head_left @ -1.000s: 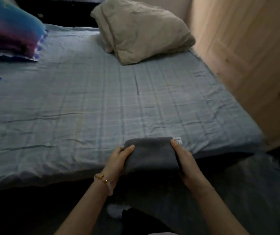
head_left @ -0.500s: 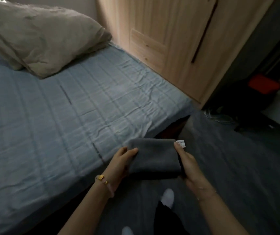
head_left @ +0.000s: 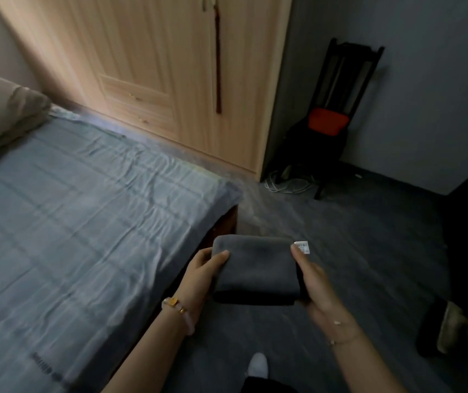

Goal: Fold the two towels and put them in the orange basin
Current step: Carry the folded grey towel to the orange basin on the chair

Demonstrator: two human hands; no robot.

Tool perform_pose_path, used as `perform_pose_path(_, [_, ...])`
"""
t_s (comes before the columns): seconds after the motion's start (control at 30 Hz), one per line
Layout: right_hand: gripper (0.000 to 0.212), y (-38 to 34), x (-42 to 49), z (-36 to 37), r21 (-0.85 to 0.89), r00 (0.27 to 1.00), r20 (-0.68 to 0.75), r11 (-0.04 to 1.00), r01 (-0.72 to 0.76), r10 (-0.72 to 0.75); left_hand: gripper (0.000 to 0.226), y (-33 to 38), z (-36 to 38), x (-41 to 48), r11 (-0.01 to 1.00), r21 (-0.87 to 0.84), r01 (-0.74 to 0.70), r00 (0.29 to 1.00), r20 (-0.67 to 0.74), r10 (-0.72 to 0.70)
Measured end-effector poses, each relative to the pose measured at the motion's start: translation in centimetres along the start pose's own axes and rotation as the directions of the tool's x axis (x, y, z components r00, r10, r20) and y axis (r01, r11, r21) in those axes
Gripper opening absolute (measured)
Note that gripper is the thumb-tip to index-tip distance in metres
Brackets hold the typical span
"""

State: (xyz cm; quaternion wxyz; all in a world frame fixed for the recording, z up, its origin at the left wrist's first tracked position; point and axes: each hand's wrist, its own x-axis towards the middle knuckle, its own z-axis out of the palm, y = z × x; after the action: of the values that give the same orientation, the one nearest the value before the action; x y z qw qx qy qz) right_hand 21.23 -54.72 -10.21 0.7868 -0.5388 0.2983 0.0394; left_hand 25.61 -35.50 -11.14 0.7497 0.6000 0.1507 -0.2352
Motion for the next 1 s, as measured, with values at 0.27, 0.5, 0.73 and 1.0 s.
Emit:
perform_pose_path(0.27, [0.033, -7.1, 7.7, -4.9, 0.115, 1.000, -0.009, 0.993, -0.001, 0.002, 0.039, 3.7, 9.1, 9.6, 0.996, 0.077, -0.050, 0.996, 0.071, 0.045])
perform_pose_path(0.5, [0.031, -12.7, 12.7, -8.9, 0.122, 1.000, 0.024, 0.992, 0.018, -0.021, 0.034, 5.5, 16.0, 16.9, 0.995, 0.101, 0.013, 0.991, 0.135, -0.026])
perform_pose_path(0.73, [0.025, -16.2, 21.1, -10.3, 0.197, 0.997, -0.083, 0.980, 0.016, 0.001, 0.031, 8.8, 21.0, 25.6, 0.986, 0.146, 0.078, 0.976, 0.193, -0.106])
perform_pose_path(1.0, [0.027, -22.8, 34.3, -9.6, 0.247, 0.984, -0.177, 0.969, 0.027, 0.018, 0.019, 15.5, 26.1, 40.0, 0.976, 0.184, 0.115, 0.953, 0.257, -0.161])
